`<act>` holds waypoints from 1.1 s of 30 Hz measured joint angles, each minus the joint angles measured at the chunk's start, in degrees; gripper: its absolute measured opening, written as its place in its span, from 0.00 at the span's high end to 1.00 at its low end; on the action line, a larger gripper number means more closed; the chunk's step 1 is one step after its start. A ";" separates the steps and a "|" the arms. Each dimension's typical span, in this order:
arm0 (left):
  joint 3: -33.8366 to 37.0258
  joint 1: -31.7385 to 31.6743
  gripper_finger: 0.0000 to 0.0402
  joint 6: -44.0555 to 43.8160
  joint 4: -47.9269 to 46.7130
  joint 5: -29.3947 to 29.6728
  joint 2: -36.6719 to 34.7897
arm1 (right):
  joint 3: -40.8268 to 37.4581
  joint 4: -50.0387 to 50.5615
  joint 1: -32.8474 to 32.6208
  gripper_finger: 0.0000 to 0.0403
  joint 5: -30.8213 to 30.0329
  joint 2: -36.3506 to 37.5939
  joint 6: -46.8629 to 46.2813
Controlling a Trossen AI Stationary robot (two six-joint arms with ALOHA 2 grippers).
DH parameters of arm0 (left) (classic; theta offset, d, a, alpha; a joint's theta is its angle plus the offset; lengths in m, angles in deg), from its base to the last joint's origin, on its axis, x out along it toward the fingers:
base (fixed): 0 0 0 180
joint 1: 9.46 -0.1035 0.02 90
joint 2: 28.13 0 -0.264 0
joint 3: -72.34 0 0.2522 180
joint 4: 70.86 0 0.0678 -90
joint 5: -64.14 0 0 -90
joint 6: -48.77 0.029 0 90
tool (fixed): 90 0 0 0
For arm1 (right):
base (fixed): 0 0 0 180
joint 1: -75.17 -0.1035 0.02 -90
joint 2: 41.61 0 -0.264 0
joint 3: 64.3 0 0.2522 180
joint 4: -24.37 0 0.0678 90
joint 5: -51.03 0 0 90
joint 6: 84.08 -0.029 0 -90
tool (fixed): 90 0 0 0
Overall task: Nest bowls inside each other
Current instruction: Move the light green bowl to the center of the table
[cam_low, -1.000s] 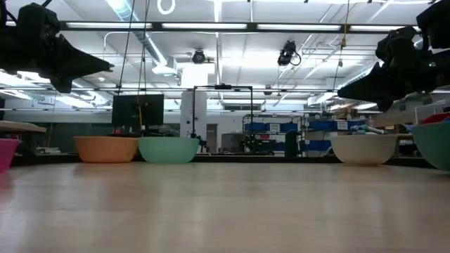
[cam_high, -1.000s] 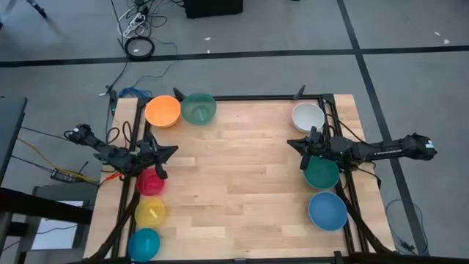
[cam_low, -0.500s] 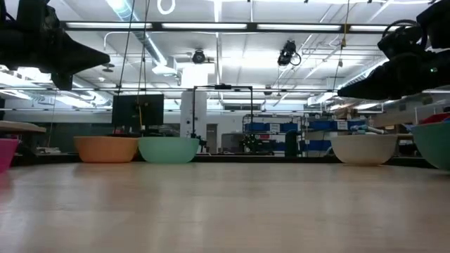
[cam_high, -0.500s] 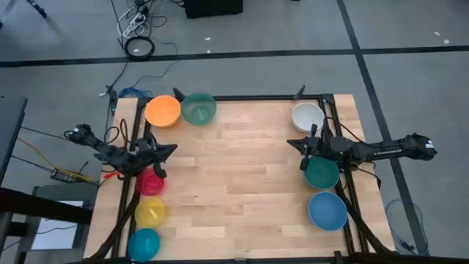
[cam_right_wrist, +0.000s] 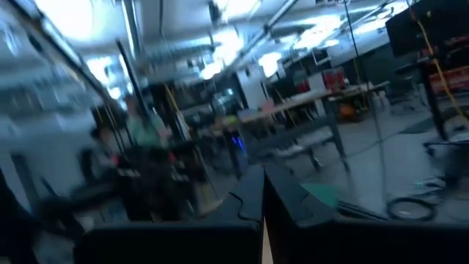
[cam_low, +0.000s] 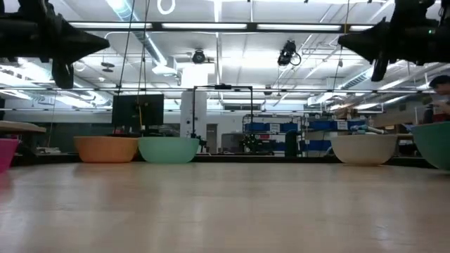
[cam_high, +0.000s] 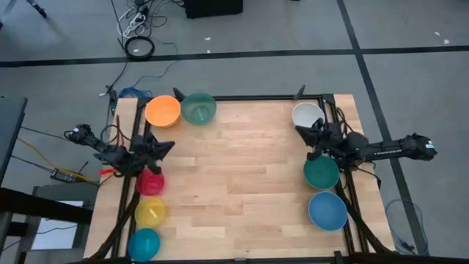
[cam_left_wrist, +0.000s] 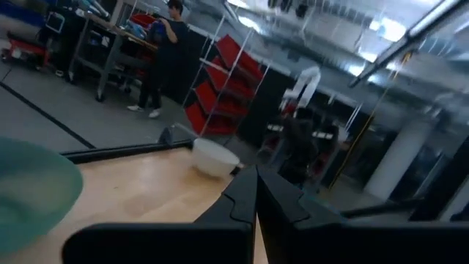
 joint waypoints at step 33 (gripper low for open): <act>-0.07 -0.02 0.96 10.50 7.99 15.79 1.66 | 39.41 30.95 18.93 1.00 31.74 -58.24 -2.82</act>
